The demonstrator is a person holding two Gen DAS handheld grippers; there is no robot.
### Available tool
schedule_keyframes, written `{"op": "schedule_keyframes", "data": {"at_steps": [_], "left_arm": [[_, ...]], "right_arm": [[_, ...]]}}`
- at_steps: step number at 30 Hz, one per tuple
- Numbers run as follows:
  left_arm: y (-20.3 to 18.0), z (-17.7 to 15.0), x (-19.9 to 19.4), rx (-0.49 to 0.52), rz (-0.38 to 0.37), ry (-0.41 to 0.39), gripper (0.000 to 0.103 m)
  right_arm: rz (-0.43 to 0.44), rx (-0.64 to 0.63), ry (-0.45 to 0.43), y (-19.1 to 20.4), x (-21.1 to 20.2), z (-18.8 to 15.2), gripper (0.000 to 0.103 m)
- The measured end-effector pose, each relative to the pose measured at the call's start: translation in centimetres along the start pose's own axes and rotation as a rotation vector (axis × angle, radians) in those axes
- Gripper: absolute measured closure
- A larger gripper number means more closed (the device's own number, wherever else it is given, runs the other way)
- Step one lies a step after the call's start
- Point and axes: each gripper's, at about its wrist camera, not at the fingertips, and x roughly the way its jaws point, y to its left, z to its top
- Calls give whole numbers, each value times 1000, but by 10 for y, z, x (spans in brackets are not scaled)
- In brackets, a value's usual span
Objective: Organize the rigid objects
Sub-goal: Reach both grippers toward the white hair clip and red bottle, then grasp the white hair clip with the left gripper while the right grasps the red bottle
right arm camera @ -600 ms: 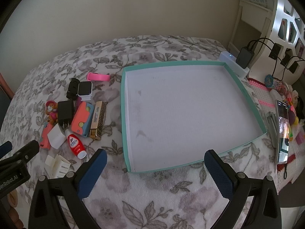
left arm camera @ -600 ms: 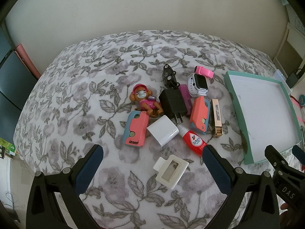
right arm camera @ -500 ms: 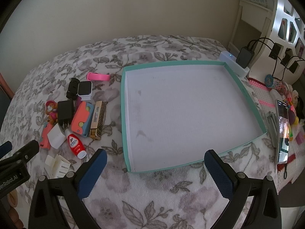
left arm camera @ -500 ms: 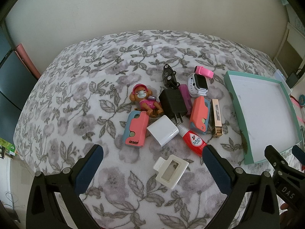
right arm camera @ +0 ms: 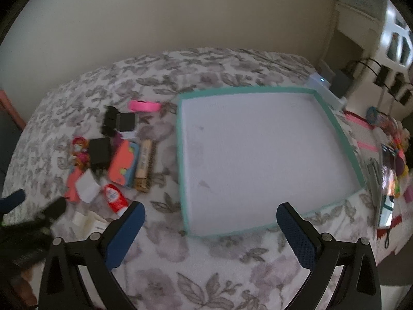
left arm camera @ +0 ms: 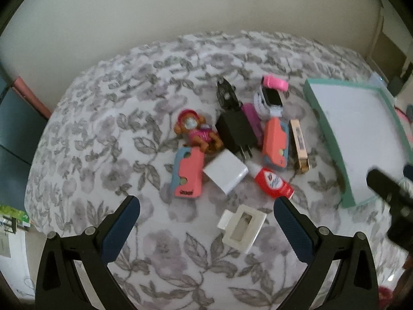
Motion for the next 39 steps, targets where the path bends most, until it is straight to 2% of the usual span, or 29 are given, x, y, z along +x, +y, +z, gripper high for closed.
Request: {"op": "schedule_keyframes", "data": {"at_steps": [7, 12, 16, 18, 21, 24, 25, 26, 29, 35, 39], "left_arm": [[3, -10, 27, 12, -79, 93, 0], [-3, -13, 36, 28, -128, 117, 1], [-8, -14, 40, 31, -146, 128, 13], [-10, -15, 42, 34, -156, 136, 13], [-12, -16, 46, 29, -178, 149, 27], [-12, -19, 49, 15, -191, 166, 33], [-12, -21, 50, 9, -198, 173, 38], [-12, -22, 51, 2, -209, 177, 44], [-13, -25, 55, -4, -225, 187, 51], [-8, -26, 62, -16, -242, 188, 51], [0, -25, 64, -33, -266, 204, 52]], "right_arm": [[124, 0, 97, 27, 25, 11, 0], [158, -43, 173, 50, 52, 8, 8], [208, -67, 219, 65, 67, 8, 14], [225, -85, 232, 73, 73, 6, 15], [259, -89, 271, 82, 85, 6, 24], [266, -105, 291, 91, 92, 7, 32], [266, -116, 295, 95, 94, 7, 34], [267, -122, 298, 98, 96, 7, 38], [278, -138, 314, 105, 101, 6, 52], [236, -178, 320, 116, 109, 5, 62], [231, -198, 316, 119, 110, 7, 63]]}}
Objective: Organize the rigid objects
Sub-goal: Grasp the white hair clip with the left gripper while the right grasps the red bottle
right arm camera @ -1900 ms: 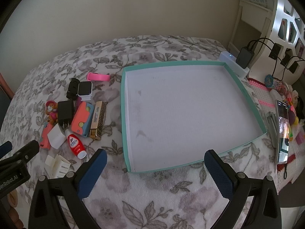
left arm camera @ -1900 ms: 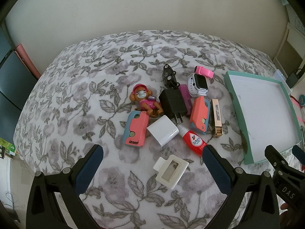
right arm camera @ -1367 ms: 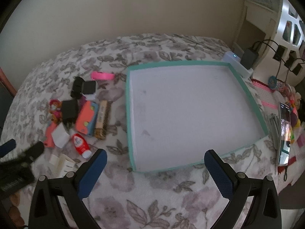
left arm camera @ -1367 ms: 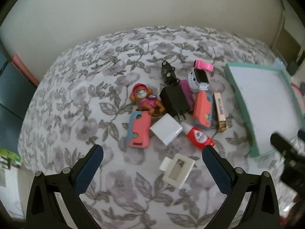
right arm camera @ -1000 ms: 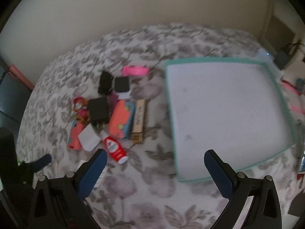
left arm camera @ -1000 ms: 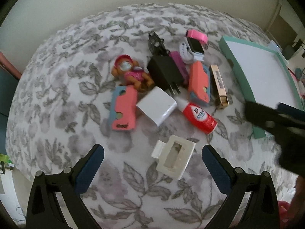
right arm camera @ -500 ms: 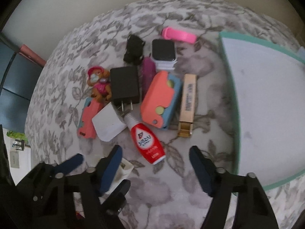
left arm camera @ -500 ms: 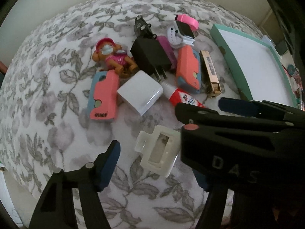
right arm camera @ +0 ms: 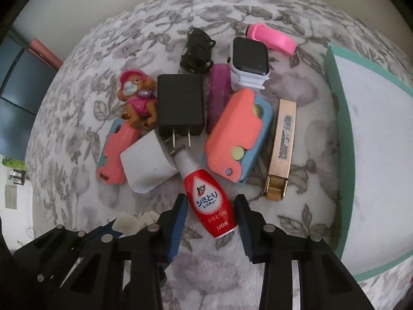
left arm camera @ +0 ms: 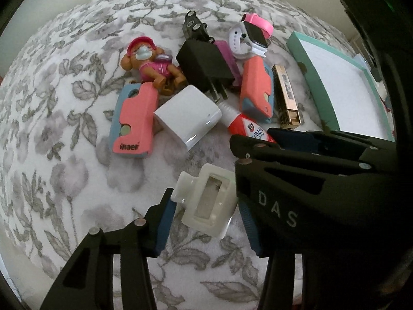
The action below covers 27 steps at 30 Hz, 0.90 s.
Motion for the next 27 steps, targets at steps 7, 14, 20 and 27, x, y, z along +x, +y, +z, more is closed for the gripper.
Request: {"op": "schedule_keyframes", "data": {"at_steps": [7, 14, 20, 27], "left_arm": [[6, -1, -1, -19, -10, 2, 52], [6, -1, -1, -27, 8, 21, 52], [2, -1, 6, -24, 31, 36, 52], [-8, -1, 19, 5, 77, 55, 52]], "right_arm": [[-28, -48, -19, 9, 3, 0, 65], [-7, -34, -21, -2, -1, -10, 65], [-8, -11, -4, -14, -7, -23, 66], [22, 72, 24, -31, -13, -36, 66]]}}
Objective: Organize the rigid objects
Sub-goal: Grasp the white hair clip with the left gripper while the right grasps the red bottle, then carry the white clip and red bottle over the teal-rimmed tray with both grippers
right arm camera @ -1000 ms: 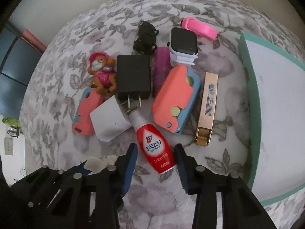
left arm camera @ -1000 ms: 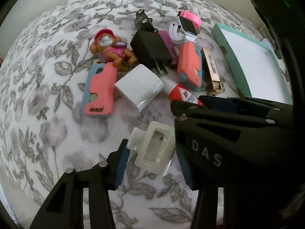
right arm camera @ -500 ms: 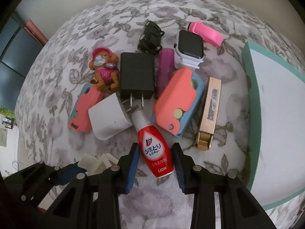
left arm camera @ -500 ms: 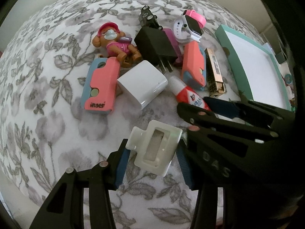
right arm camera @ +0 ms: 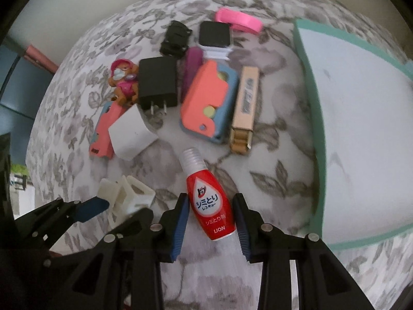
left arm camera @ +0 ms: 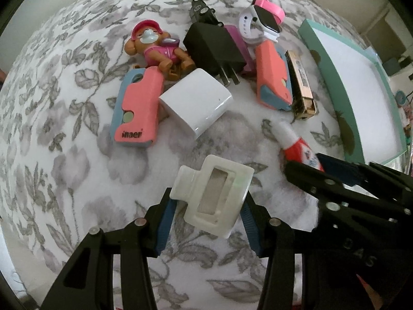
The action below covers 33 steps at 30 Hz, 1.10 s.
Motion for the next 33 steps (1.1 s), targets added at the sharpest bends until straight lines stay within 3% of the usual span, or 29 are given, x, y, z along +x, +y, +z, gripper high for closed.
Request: {"op": "schedule_keyframes", "data": {"at_steps": [6, 11, 21, 28, 33], "left_arm": [[-9, 1, 2, 8, 15, 5, 53], [-9, 2, -4, 1, 16, 8, 53], [-13, 17, -30, -38, 20, -31, 53], [-18, 45, -59, -85, 17, -80, 53], [-22, 58, -88, -111, 24, -167, 53]], "right_arm": [[17, 64, 17, -17, -6, -8, 66], [-21, 36, 27, -6, -5, -13, 66], [6, 33, -13, -10, -27, -22, 70], [29, 42, -41, -10, -34, -22, 71], [78, 75, -102, -21, -55, -25, 71]]}}
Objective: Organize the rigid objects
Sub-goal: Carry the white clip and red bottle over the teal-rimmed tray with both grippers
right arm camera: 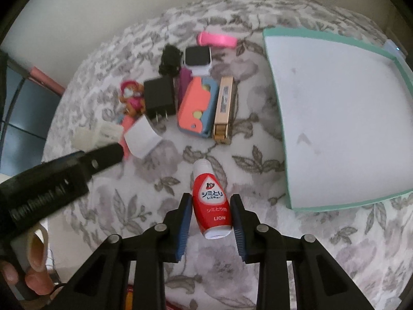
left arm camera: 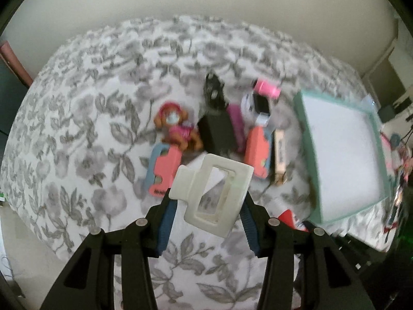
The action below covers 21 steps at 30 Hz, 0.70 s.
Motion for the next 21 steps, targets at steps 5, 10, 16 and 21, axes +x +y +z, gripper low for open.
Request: {"op": "schedule_keyframes", "data": {"at_steps": [5, 10, 16, 21], "left_arm": [[-15, 3, -26, 10, -7, -61, 53], [-43, 8, -36, 39, -44, -102, 53], [-85, 19, -19, 74, -96, -76, 53], [-119, 26, -8, 118, -119, -57, 53]], "right_arm": [[29, 52, -101, -13, -30, 8, 71], [-48, 80, -207, -25, -55, 17, 71], [-109, 144, -276, -57, -70, 31, 71], [-146, 231, -292, -92, -73, 40, 71]]}}
